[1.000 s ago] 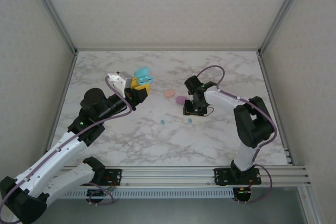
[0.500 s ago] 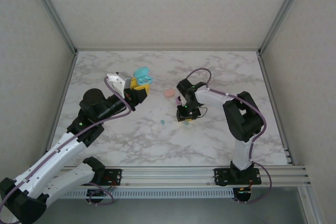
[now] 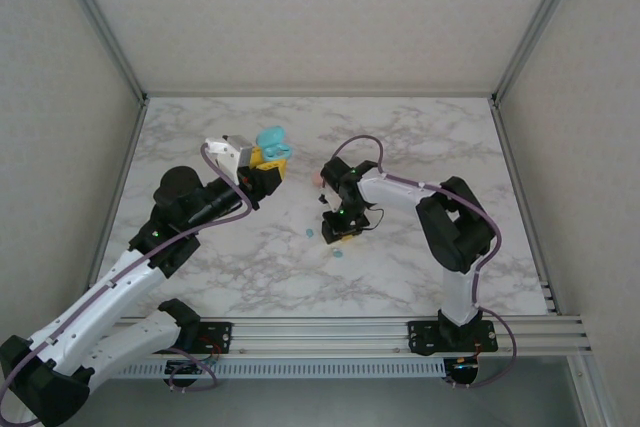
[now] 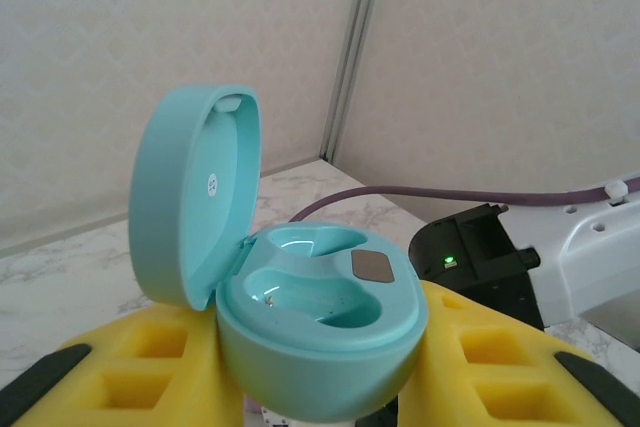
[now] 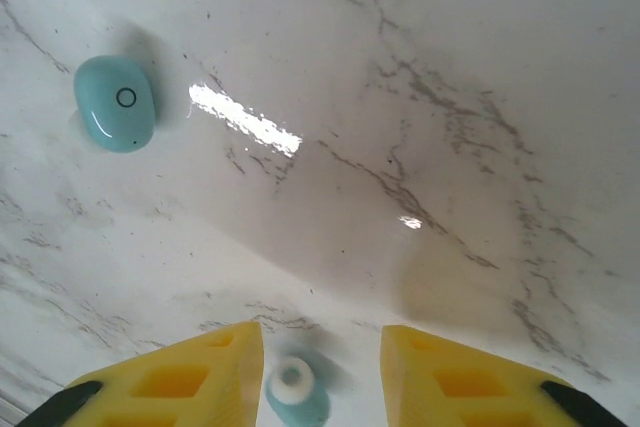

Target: Insert wireless bluetooth earbuds into charging case

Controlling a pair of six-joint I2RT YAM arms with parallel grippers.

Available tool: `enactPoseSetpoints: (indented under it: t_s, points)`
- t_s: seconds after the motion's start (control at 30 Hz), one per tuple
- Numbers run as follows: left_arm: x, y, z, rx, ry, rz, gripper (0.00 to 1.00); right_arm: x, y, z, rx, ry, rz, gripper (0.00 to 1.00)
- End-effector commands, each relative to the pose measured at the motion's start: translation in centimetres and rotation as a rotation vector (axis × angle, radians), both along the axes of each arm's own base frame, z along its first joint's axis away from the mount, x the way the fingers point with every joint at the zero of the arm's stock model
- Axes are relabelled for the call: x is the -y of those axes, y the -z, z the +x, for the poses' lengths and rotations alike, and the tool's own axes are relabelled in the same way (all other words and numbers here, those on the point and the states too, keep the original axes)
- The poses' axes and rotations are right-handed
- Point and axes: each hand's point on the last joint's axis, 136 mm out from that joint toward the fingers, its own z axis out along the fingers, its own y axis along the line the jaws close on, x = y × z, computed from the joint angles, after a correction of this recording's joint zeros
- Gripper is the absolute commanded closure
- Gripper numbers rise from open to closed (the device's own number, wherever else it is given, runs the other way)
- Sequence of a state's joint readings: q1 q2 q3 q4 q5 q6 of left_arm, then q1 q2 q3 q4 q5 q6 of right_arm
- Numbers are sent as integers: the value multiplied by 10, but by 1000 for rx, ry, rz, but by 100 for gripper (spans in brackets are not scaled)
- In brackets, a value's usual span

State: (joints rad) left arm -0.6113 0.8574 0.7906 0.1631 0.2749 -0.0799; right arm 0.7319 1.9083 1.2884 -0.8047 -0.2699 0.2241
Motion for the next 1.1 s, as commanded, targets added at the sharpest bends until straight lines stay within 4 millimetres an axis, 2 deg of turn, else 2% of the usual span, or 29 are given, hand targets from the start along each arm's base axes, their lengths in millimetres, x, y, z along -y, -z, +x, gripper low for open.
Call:
enactPoseSetpoints:
  t_s: [0.0, 0.13, 0.23, 0.33, 0.43, 0.53, 0.7, 1.07]
  points:
    - [-2, -22, -2, 37, -1, -41, 69, -2, -25, 7, 60, 27, 19, 63]
    - [-2, -23, -2, 40, 2, -42, 69, 4, -22, 4, 40, 101, -11, 64]
    - [-4, -23, -4, 42, -1, -38, 69, 16, -20, 2, 35, 290, -57, 63]
    - [-6, -21, -3, 43, -15, -35, 69, 3, -30, -6, 30, 428, 42, 62]
    - [-7, -20, -3, 42, -17, -34, 69, 1, -30, -15, 45, 490, 45, 58]
    - [-5, -20, -1, 43, -16, -34, 69, -2, -21, -20, 68, 414, 17, 56]
    - [0, -21, 0, 40, 3, -25, 69, 4, -10, -16, 102, 309, -96, 54]
    - [-5, -18, -1, 35, -18, -26, 69, 5, 6, -22, 80, 151, -166, 55]
